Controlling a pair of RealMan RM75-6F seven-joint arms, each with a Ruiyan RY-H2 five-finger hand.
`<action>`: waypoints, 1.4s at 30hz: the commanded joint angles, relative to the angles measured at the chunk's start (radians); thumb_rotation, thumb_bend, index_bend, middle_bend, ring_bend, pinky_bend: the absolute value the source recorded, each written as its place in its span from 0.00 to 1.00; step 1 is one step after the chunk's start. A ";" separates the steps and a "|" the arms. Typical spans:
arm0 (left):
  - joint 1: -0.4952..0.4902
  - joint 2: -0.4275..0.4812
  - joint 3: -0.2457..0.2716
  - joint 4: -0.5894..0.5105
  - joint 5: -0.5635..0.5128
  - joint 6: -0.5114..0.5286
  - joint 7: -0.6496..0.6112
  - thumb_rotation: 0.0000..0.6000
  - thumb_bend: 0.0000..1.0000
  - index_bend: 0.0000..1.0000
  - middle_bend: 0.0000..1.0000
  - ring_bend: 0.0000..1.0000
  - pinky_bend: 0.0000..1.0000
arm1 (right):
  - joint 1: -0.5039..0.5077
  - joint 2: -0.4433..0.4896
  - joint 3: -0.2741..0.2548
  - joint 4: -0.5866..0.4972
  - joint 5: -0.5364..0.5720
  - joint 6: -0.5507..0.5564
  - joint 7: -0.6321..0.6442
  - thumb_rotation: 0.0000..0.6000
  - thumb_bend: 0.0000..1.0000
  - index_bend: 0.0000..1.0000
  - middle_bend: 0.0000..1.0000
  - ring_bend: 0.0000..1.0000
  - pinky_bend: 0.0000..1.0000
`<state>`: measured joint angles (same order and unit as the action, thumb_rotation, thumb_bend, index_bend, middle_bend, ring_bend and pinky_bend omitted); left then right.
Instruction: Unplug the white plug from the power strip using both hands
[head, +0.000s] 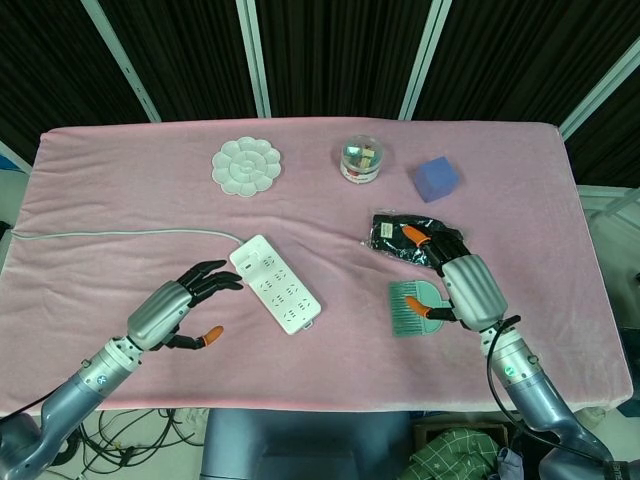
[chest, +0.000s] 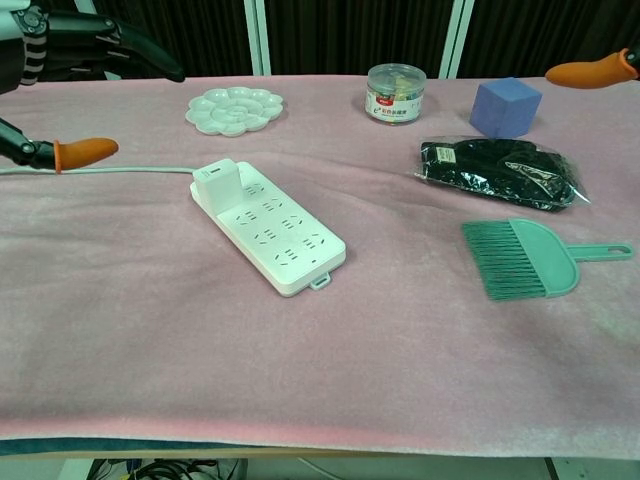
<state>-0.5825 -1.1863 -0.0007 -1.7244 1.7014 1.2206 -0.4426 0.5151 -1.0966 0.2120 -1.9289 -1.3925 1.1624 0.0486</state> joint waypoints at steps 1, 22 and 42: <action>0.004 0.011 -0.004 0.007 0.002 0.010 0.029 1.00 0.37 0.22 0.16 0.00 0.08 | -0.001 0.002 -0.008 0.007 0.003 -0.003 -0.027 1.00 0.21 0.12 0.09 0.17 0.12; -0.002 -0.022 -0.021 0.153 0.013 -0.032 0.461 1.00 0.25 0.21 0.15 0.00 0.00 | -0.035 -0.280 -0.216 0.200 -0.196 0.000 -0.580 1.00 0.89 0.12 0.12 0.16 0.11; -0.055 -0.085 -0.033 0.244 -0.025 -0.123 0.556 1.00 0.17 0.18 0.15 0.00 0.00 | 0.024 -0.707 -0.105 0.415 -0.017 -0.099 -0.862 1.00 0.81 0.12 0.11 0.16 0.11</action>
<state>-0.6368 -1.2654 -0.0348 -1.4874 1.6754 1.0942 0.1177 0.5268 -1.7824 0.0903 -1.5315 -1.4302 1.0781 -0.7972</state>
